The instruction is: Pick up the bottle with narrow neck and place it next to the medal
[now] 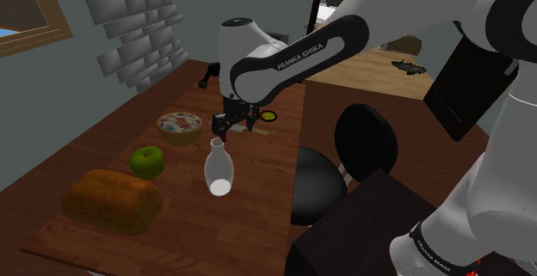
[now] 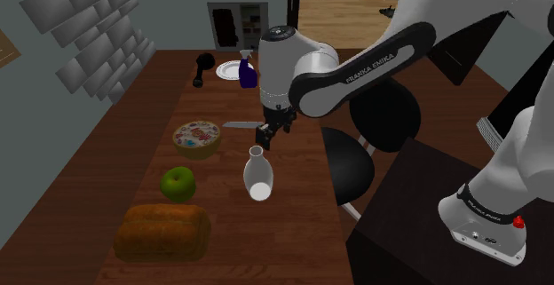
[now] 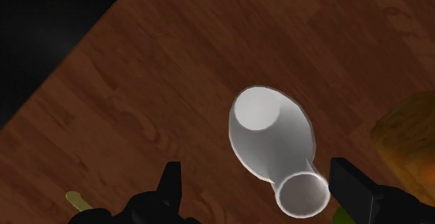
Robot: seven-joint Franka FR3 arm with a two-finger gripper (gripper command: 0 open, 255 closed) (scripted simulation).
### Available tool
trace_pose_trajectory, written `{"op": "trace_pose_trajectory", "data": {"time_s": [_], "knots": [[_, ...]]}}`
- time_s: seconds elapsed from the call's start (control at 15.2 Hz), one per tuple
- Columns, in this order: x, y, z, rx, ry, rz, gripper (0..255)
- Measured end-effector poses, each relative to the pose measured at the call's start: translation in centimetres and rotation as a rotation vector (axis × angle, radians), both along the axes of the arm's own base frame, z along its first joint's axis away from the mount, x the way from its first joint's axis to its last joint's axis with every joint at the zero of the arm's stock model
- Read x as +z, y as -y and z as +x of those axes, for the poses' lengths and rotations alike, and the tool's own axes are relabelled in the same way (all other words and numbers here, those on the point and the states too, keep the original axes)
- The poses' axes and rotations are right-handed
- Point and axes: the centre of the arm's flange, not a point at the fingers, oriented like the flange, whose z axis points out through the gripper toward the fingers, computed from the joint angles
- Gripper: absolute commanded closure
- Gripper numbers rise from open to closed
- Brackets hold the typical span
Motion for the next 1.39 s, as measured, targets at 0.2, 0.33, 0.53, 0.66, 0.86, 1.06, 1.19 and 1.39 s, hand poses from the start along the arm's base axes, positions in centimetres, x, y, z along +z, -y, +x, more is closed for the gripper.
{"op": "trace_pose_trajectory", "data": {"time_s": [0.2,0.33,0.53,0.66,0.86,1.06,1.19,1.39], "knots": [[-2.3,-2.5,2.1,0.005,0.003,0.010,0],[-3.1,-3.7,3.5,0.007,0.004,0.015,0],[-4.6,-4.2,4.1,0.008,0.005,0.016,0],[-5.7,-4.3,4.1,0.007,0.005,0.017,0],[-7.4,-4.3,4.2,0.007,0.004,0.016,0],[-7.6,-4.2,4.3,0.007,0.005,0.017,0],[-7.6,-4.2,4.3,0.007,0.005,0.017,0],[-7.6,-4.2,4.3,0.007,0.005,0.017,255]]}}
